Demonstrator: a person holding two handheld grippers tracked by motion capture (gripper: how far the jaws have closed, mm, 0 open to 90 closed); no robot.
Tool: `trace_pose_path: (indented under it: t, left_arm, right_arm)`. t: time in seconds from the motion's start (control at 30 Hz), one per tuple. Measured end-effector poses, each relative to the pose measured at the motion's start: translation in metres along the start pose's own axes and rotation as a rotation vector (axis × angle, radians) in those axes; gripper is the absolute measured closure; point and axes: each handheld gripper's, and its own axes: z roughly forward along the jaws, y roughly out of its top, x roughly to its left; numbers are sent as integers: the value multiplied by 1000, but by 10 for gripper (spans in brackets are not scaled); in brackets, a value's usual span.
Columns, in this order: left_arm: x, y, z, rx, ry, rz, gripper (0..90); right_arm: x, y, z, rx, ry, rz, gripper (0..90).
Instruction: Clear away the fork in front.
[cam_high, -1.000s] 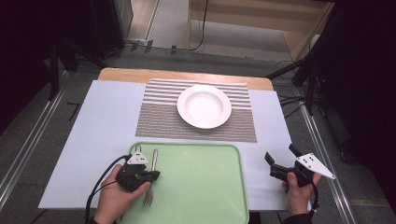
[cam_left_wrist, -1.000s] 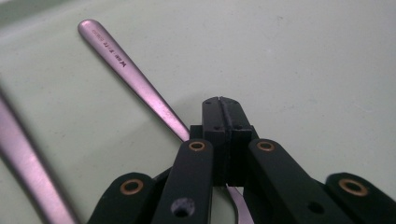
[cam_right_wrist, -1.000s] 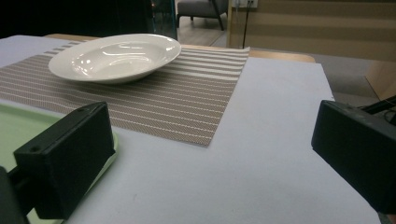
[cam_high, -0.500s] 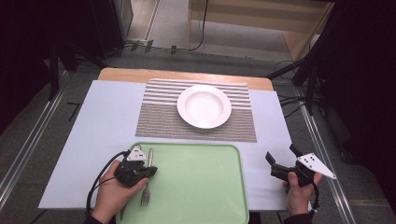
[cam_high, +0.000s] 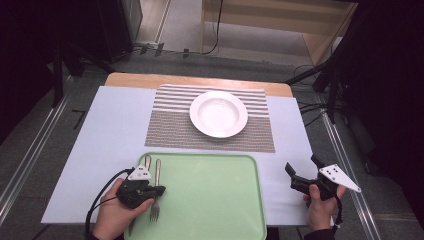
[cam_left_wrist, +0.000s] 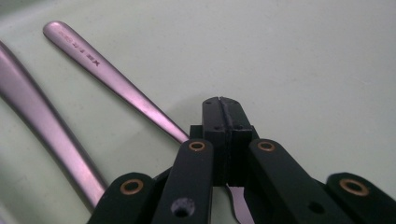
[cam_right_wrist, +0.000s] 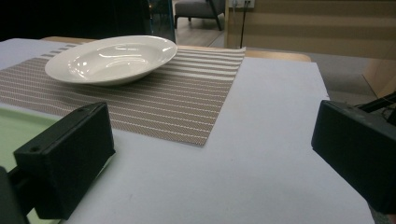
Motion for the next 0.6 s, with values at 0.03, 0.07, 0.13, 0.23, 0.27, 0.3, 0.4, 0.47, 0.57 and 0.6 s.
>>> trace_pose_path:
  t: [0.03, 0.07, 0.13, 0.23, 0.27, 0.3, 0.4, 0.47, 0.57, 0.6]
  left_arm:
    - [0, -1, -2, -2, -2, -1, 888]
    - [0, -2, -3, -1, -6, -4, 889]
    - [0, -5, -5, -3, -8, -2, 888]
    - [-1, -8, -9, -4, -6, 0, 886]
    - [-1, -8, -10, -13, -8, 2, 886]
    - [-1, -8, -12, -24, -7, 3, 884]
    - [2, -8, -16, -84, -2, -11, 780]
    - [2, -6, -17, -111, 10, -10, 724]
    - [2, -3, -20, -134, 21, -14, 645]
    - [2, -2, -21, -139, 17, -15, 631]
  right_arm:
    - [0, 0, 0, -1, -1, -1, 0]
    - [0, 0, 0, -1, -3, 4, 0]
    - [0, 0, 0, 0, -2, 5, 0]
    - [0, 0, -1, 0, 1, 3, 0]
    - [0, 0, -1, 0, 1, 3, 0]
    - [0, 0, 0, 0, -1, 2, 0]
    - [0, 0, 0, -5, -1, -9, 0]
    - [1, 1, -1, -7, -4, -16, 0]
    - [2, 1, -1, -14, -9, -17, 0]
    - [2, 1, -1, -12, -7, -13, 0]
